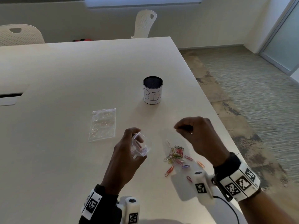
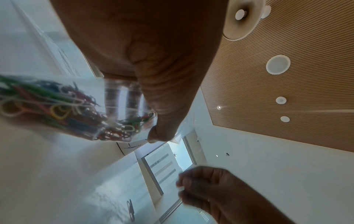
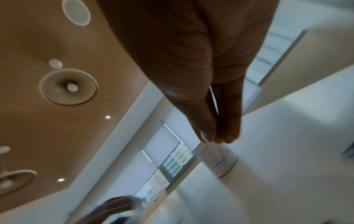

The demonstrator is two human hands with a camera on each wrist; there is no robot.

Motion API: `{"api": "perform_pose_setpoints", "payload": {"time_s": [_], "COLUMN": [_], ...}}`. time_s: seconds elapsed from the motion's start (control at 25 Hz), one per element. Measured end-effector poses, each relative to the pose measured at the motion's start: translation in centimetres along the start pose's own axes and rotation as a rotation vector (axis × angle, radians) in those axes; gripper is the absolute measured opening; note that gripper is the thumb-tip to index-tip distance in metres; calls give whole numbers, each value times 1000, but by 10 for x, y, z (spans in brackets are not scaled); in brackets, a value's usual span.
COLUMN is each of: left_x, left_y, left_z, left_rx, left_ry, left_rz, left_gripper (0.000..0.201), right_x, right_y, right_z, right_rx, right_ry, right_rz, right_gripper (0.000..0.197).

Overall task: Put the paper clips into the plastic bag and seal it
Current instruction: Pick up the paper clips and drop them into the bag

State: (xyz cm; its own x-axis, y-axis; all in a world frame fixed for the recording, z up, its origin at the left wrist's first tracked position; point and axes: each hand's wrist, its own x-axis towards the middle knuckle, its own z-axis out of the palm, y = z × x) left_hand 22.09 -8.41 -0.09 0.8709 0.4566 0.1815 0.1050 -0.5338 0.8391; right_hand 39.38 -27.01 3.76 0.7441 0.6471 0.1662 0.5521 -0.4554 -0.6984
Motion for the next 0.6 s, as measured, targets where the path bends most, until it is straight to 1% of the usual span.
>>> {"api": "perform_pose_setpoints", "payload": {"time_s": [0.08, 0.16, 0.24, 0.28, 0.4, 0.48, 0.52, 0.56, 0.6], "left_x": [0, 1, 1, 2, 2, 2, 2, 2, 1], "left_y": [-1, -1, 0, 1, 2, 2, 2, 2, 2], "left_z": [1, 1, 3, 3, 4, 3, 3, 2, 2], "left_rx": [-1, -10, -11, -10, -10, -9, -7, -6, -7], "left_ry": [-6, -8, -11, -15, -20, -25, -27, -28, -29], "left_rz": [-1, -4, 1, 3, -2, 3, 5, 8, 9], "left_gripper": [62, 61, 60, 60, 60, 59, 59, 59, 60], "right_x": [-3, -8, -16, -19, -24, -26, -27, -29, -30], "right_y": [30, 52, 66, 69, 60, 41, 31, 21, 12], "right_z": [-13, -20, -19, -16, -4, 5, 9, 14, 17], "right_rx": [-157, -352, -527, -569, -558, -535, -535, -506, -469], "right_ry": [-8, -63, -131, -154, -201, -297, -353, -382, -399], "right_rz": [122, 269, 359, 372, 300, 205, 159, 148, 174], "right_gripper": [17, 26, 34, 35, 31, 35, 40, 50, 62]}}
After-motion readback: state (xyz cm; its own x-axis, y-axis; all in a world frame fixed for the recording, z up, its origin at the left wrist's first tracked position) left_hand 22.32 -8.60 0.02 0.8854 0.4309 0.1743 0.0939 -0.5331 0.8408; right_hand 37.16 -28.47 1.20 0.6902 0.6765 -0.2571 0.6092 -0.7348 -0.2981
